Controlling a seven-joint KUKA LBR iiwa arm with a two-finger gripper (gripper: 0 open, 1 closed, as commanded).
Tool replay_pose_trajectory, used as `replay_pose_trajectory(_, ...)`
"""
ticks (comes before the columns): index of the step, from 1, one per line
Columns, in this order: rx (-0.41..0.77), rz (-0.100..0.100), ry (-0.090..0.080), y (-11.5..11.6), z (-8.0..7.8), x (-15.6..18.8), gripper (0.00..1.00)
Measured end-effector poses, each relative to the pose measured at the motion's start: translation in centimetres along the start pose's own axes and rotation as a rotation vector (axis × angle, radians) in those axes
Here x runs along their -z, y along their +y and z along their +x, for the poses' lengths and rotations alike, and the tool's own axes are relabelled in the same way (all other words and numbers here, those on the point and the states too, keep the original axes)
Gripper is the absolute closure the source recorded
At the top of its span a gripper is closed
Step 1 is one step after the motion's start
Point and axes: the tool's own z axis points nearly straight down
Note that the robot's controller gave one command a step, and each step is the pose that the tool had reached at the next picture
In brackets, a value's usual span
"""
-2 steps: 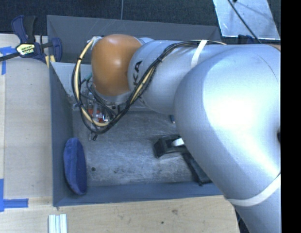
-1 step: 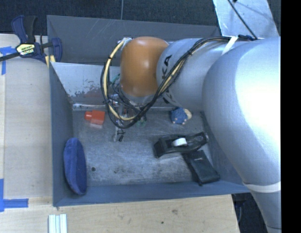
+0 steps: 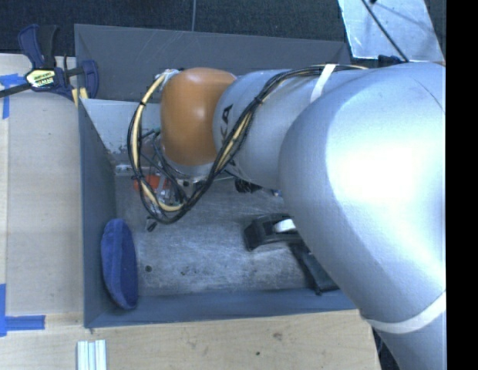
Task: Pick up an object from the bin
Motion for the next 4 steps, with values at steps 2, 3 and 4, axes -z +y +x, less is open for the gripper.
replay_pose_trajectory(2, 0.044, 0.000, -0.004, 1.0, 2.2, 11.4, 1.00)
replay_pose_trajectory(3, 0.044, 0.000, -0.004, 1.0, 2.2, 11.4, 0.00)
replay_pose_trajectory(4, 0.389, 0.004, 0.002, -3.1, 1.7, 0.3, 0.00)
